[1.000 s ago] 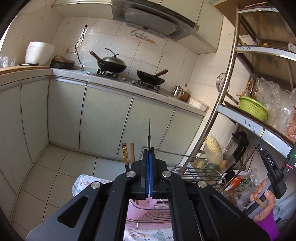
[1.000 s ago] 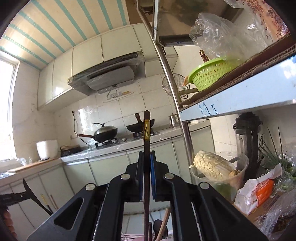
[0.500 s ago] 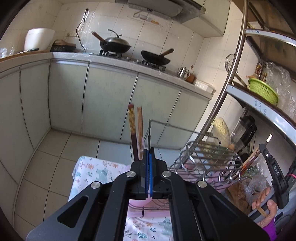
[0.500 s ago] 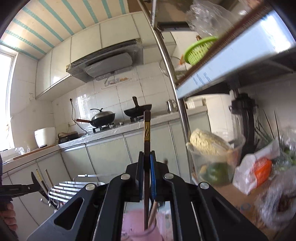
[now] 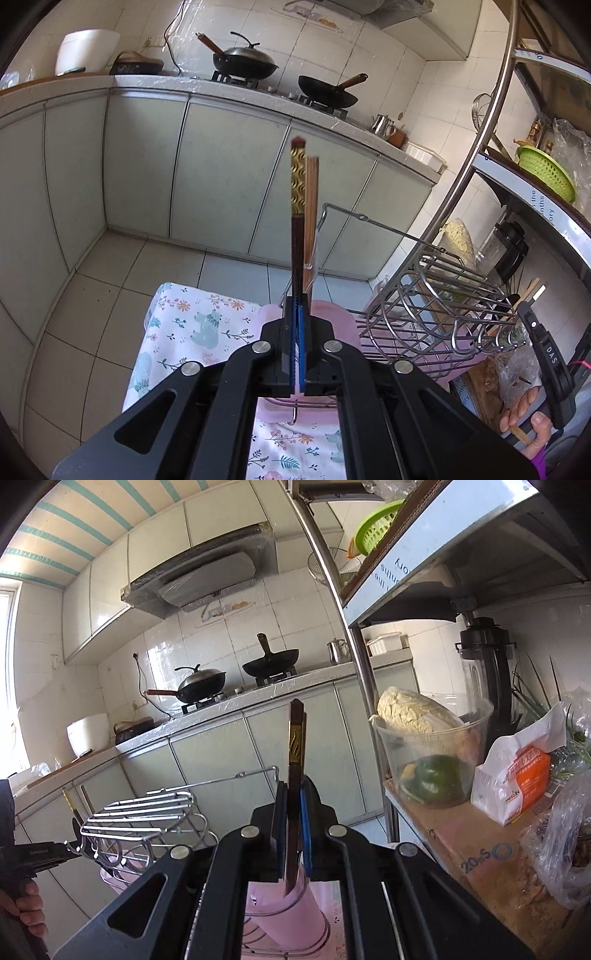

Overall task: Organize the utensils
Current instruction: 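Lower the chopsticks into the pink cup and open both tools, then move both open tools back down to the utensils on the cloth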

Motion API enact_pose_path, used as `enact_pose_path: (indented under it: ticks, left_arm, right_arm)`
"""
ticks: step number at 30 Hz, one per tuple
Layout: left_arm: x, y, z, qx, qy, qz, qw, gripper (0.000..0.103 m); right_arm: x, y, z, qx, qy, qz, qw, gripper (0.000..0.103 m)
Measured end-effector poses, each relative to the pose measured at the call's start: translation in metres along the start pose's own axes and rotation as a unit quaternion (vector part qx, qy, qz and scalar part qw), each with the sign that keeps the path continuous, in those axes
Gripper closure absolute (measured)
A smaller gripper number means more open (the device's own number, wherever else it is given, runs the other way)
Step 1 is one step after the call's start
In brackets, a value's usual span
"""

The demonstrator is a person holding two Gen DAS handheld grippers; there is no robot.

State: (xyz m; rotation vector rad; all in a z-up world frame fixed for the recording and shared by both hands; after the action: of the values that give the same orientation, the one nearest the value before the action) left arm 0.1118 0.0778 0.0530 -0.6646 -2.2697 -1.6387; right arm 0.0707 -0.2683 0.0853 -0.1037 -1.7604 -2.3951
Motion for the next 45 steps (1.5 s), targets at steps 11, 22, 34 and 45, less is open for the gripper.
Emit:
enact_pose_path:
  ticks: [11,22,34,45]
  left_arm:
    - [-0.006,-0.010,0.002,0.015,-0.003,0.014,0.9998,0.101]
    - [0.002,-0.014,0.009,0.039,0.003,0.016,0.9991,0.075]
    - [0.022,-0.031,0.005,0.041,-0.010,0.028,0.9987,0.074]
    - [0.027,-0.075,-0.015,0.019,-0.037,0.081,0.9958,0.074]
  right_arm:
    - [-0.002,-0.007,0.000,-0.002,0.003,0.026,1.000,0.093]
    - [0.011,-0.005,-0.002,-0.019,0.021,0.035,0.999,0.071]
    - [0.038,-0.019,-0.006,-0.028,0.027,0.063,0.997,0.071]
    - [0.048,-0.067,-0.009,-0.044,0.025,0.152,0.987,0.071]
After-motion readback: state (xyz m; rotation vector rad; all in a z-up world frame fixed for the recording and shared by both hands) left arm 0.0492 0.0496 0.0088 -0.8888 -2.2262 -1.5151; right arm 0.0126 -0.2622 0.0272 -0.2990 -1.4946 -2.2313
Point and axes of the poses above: each gripper's, at about its wrist camera, not at the fingertips, and x roughly against the way its jaws point, z to its left, y to its top, the point moved 1 cm from there along -x, roughly the way its jaws point, and after that the axes turned 6 degrees about -z, right-handed, at the moved point
